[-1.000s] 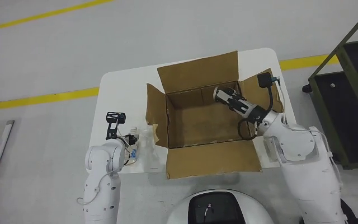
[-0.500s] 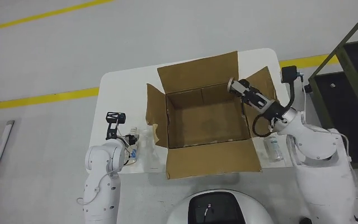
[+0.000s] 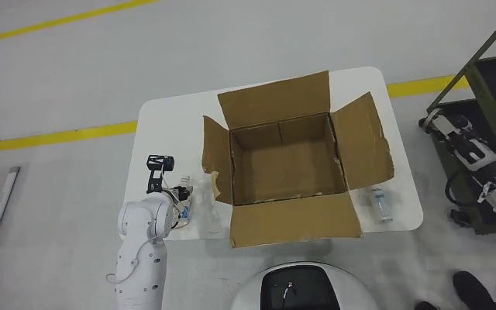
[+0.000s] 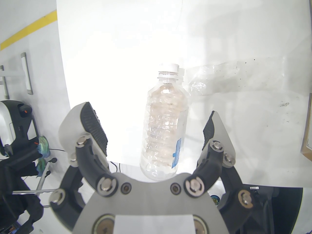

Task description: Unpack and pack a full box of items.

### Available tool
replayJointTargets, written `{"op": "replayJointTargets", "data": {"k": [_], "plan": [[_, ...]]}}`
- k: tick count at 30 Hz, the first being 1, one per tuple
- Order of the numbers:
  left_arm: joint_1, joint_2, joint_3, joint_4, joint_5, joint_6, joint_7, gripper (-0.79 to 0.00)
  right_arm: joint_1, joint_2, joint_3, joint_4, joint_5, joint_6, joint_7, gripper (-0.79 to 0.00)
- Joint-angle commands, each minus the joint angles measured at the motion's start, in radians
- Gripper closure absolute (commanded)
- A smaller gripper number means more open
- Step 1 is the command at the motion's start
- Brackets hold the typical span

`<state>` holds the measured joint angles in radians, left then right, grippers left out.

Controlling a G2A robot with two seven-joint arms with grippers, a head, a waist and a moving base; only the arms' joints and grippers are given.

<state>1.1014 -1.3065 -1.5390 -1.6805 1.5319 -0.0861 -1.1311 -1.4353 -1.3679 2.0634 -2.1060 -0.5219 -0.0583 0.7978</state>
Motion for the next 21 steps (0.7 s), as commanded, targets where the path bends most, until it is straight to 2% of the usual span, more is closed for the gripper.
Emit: {"op": "replayJointTargets", "data": {"k": [1,5,12,18,21], "plan": [[0.0,0.0,0.0,0.0,0.0,0.0,0.0,-0.785,-0.03,0.006,-0.01,-0.014,-0.116,0.029,0.045,0.0],[0.0,0.0,0.0,0.0,0.0,0.0,0.0,-0.785,-0.072,0.02,-0.061,-0.025,-0.342,0.055,0.126,0.0],[0.0,0.0,0.0,0.0,0.0,0.0,0.0,-0.785,-0.071,0.034,-0.199,0.02,-0.586,0.055,0.226,0.0],[0.0,0.0,0.0,0.0,0.0,0.0,0.0,-0.785,-0.044,0.043,-0.283,0.079,-0.693,0.042,0.305,0.0],[0.0,0.0,0.0,0.0,0.0,0.0,0.0,-0.785,-0.036,0.045,-0.296,0.093,-0.696,0.053,0.319,0.0]]}}
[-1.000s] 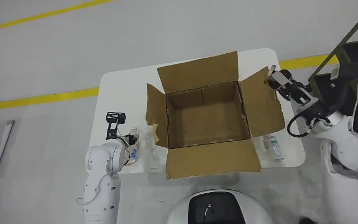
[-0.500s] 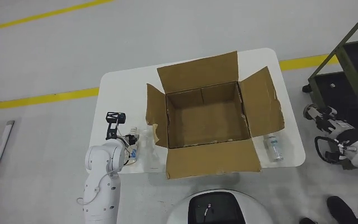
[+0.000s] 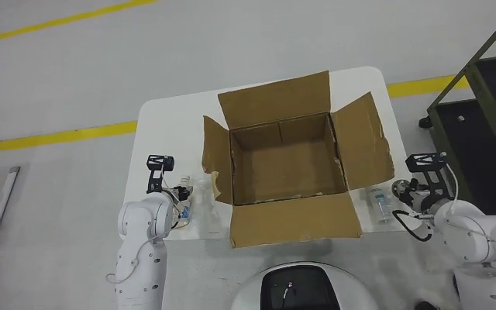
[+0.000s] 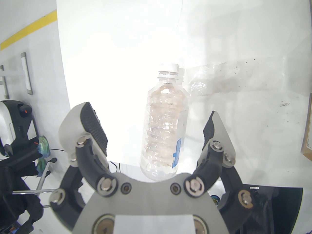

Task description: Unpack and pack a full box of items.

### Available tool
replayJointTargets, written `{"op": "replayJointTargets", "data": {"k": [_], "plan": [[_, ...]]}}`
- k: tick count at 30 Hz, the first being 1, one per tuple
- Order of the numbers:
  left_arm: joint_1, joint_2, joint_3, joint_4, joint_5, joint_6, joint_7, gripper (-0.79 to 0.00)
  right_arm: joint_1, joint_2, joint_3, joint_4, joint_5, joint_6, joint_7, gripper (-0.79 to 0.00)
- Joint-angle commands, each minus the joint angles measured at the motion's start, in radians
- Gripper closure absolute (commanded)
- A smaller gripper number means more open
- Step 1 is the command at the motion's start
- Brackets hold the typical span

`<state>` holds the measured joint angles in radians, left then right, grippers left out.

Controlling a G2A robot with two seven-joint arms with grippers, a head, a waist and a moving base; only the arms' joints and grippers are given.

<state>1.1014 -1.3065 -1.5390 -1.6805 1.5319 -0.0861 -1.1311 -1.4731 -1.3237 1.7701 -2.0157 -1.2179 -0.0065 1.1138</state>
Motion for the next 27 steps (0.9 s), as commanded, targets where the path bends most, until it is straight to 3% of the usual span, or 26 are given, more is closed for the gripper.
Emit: {"op": "replayJointTargets", "data": {"k": [1,11,12,17,23,27], "plan": [[0.0,0.0,0.0,0.0,0.0,0.0,0.0,-0.785,0.003,0.002,-0.006,0.008,0.001,0.001,0.009,0.0],[0.0,0.0,0.0,0.0,0.0,0.0,0.0,-0.785,0.022,0.01,-0.037,0.054,-0.011,0.005,0.03,0.0],[0.0,0.0,0.0,0.0,0.0,0.0,0.0,-0.785,0.023,0.011,-0.039,0.059,-0.014,0.005,0.03,-0.022],[0.0,0.0,0.0,0.0,0.0,0.0,0.0,-0.785,0.028,0.015,-0.047,0.076,-0.014,0.002,0.031,-0.28],[0.0,0.0,0.0,0.0,0.0,0.0,0.0,-0.785,0.034,0.019,-0.054,0.082,-0.001,0.003,0.025,-0.323],[0.0,0.0,0.0,0.0,0.0,0.0,0.0,-0.785,0.036,0.018,-0.029,0.039,0.08,0.021,-0.029,-0.286]]}}
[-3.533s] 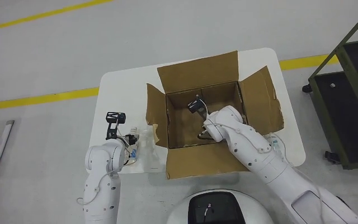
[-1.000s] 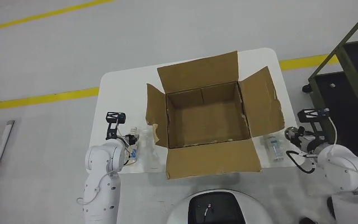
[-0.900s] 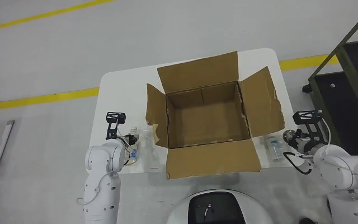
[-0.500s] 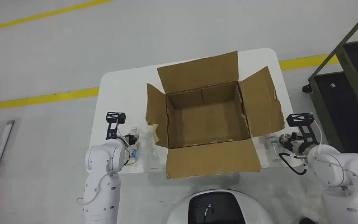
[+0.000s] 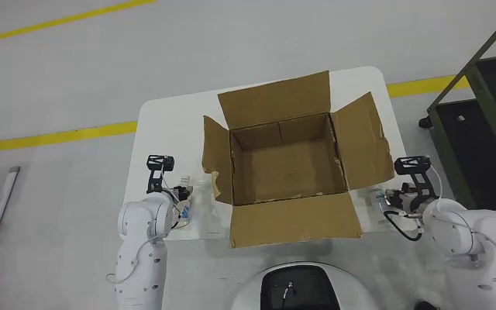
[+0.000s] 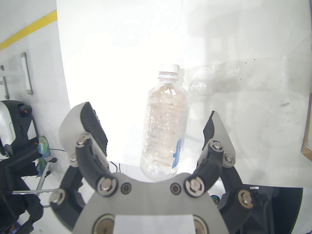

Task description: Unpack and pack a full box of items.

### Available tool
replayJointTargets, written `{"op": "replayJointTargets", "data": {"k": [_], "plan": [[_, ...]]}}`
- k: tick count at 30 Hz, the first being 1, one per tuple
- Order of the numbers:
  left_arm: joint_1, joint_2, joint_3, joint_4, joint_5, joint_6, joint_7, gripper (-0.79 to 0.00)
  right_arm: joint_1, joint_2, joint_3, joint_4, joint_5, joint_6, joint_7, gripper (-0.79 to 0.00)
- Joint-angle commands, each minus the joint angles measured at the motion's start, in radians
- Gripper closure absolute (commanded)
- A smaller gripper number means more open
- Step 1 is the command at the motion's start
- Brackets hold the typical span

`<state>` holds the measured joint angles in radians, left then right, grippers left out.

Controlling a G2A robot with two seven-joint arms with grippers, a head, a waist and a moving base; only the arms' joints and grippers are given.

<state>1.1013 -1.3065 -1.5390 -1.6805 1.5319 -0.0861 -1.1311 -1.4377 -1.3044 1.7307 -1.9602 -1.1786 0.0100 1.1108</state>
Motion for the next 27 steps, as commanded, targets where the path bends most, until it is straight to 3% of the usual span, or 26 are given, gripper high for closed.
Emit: {"op": "replayJointTargets", "data": {"k": [1,2,3,4,8,11,18,27], "plan": [[0.0,0.0,0.0,0.0,0.0,0.0,0.0,-0.785,-0.005,-0.001,0.027,-0.029,0.078,0.002,-0.059,-0.277],[0.0,0.0,0.0,0.0,0.0,0.0,0.0,-0.785,-0.01,-0.002,0.054,-0.039,0.124,0.014,-0.115,-0.228],[0.0,0.0,0.0,0.0,0.0,0.0,0.0,-0.785,-0.015,-0.004,0.081,-0.051,0.169,0.023,-0.183,-0.046],[0.0,0.0,0.0,0.0,0.0,0.0,0.0,-0.785,-0.024,-0.007,0.105,-0.054,0.231,0.03,-0.26,0.0],[0.0,0.0,0.0,0.0,0.0,0.0,0.0,-0.785,-0.052,-0.021,0.164,-0.04,0.434,0.029,-0.552,0.0],[0.0,0.0,0.0,0.0,0.0,0.0,0.0,-0.785,-0.042,-0.029,0.142,0.005,0.543,0.004,-0.667,0.0],[0.0,0.0,0.0,0.0,0.0,0.0,0.0,-0.785,0.017,-0.035,0.057,0.078,0.65,-0.013,-0.737,0.0],[0.0,0.0,0.0,0.0,0.0,0.0,0.0,-0.785,0.017,-0.035,0.057,0.078,0.65,-0.013,-0.737,0.0]]}}
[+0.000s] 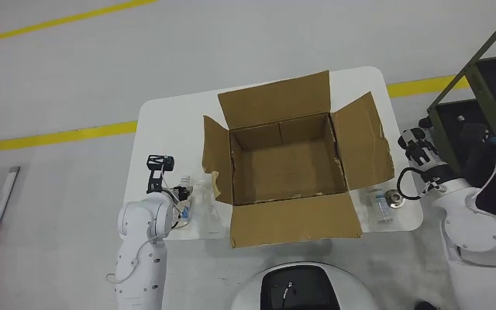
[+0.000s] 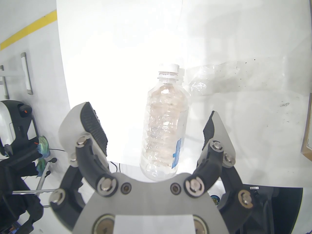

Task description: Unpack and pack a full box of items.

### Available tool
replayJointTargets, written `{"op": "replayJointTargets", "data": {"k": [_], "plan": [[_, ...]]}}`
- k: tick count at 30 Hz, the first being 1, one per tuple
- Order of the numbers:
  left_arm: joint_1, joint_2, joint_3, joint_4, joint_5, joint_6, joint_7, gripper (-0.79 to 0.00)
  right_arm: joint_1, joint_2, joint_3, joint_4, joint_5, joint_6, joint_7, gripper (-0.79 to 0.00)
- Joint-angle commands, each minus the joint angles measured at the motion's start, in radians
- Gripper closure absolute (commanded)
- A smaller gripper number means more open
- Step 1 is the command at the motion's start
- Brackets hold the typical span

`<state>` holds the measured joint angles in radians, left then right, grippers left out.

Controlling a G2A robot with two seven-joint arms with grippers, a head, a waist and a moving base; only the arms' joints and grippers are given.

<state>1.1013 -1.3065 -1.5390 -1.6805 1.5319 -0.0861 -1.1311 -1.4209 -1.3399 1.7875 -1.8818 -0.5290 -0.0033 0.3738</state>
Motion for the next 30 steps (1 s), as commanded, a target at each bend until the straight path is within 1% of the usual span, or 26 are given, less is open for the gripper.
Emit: {"op": "replayJointTargets", "data": {"k": [1,2,5,9,11,14,15,17,21,30], "plan": [[0.002,0.0,-0.001,0.0,-0.003,0.001,0.008,-0.785,0.0,0.0,0.0,0.0,0.0,0.0,0.0,0.0],[0.011,0.0,-0.005,0.0,-0.013,-0.001,0.027,-0.785,-0.003,0.0,-0.003,-0.002,-0.002,-0.008,-0.006,0.0],[0.011,0.003,-0.026,-0.019,-0.068,-0.032,-0.014,-0.785,0.006,0.003,-0.013,0.006,-0.007,-0.025,-0.013,0.0],[-0.001,0.01,-0.049,-0.058,-0.122,-0.081,-0.118,-0.785,0.025,0.008,-0.027,0.017,-0.052,-0.043,-0.012,0.0],[-0.008,0.013,-0.053,-0.062,-0.125,-0.097,-0.178,-0.785,0.029,0.009,-0.035,0.021,-0.06,-0.044,-0.014,0.0],[-0.026,0.016,-0.046,-0.03,-0.156,-0.109,-0.282,-0.785,0.029,0.011,-0.044,0.026,-0.065,-0.043,-0.019,0.0],[-0.035,0.017,-0.036,-0.013,-0.16,-0.13,-0.32,-0.785,0.031,0.011,-0.046,0.029,-0.066,-0.043,-0.02,0.0],[-0.05,0.02,-0.03,0.008,-0.122,-0.113,-0.308,-0.785,0.033,0.012,-0.05,0.03,-0.064,-0.041,-0.023,0.0],[-0.052,0.021,0.006,0.056,-0.069,-0.107,-0.274,-0.785,0.035,0.015,-0.056,0.028,-0.068,-0.04,-0.023,0.0],[-0.064,0.024,0.047,0.147,-0.029,-0.105,-0.23,-0.785,0.035,0.022,-0.05,0.033,-0.073,-0.032,-0.028,0.0]]}}
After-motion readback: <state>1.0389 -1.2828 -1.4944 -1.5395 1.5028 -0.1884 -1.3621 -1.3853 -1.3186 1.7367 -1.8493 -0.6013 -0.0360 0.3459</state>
